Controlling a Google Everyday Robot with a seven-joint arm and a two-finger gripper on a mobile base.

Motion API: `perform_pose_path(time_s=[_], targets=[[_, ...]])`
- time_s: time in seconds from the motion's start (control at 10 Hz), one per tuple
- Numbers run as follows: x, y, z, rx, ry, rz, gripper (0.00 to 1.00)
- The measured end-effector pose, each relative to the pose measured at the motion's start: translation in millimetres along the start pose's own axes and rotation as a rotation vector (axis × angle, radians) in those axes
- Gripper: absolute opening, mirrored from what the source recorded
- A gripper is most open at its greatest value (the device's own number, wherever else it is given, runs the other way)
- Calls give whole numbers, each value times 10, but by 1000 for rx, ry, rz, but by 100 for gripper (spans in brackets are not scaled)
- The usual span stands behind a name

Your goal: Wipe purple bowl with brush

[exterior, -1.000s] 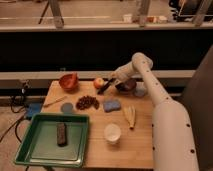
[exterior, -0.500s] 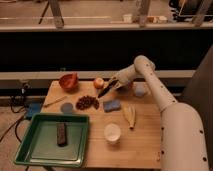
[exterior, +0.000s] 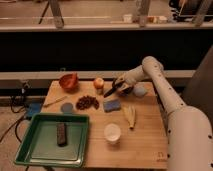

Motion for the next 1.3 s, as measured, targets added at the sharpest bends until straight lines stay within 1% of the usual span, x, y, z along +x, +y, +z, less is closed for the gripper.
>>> perform_pose_path(time_s=[0.2, 0.3, 0.5, 0.7, 0.9, 1.1, 1.3], targets=[[58, 4, -58, -9, 21, 17, 0], [93, -32, -55, -9, 28, 19, 0], [181, -191, 21, -8, 40, 12, 0], [127, -356, 182, -5, 39, -10, 0], [98, -411, 227, 5, 38, -23, 0], [15, -433, 236, 21, 18, -37, 0], [-205, -411, 336, 12, -20, -71, 0]])
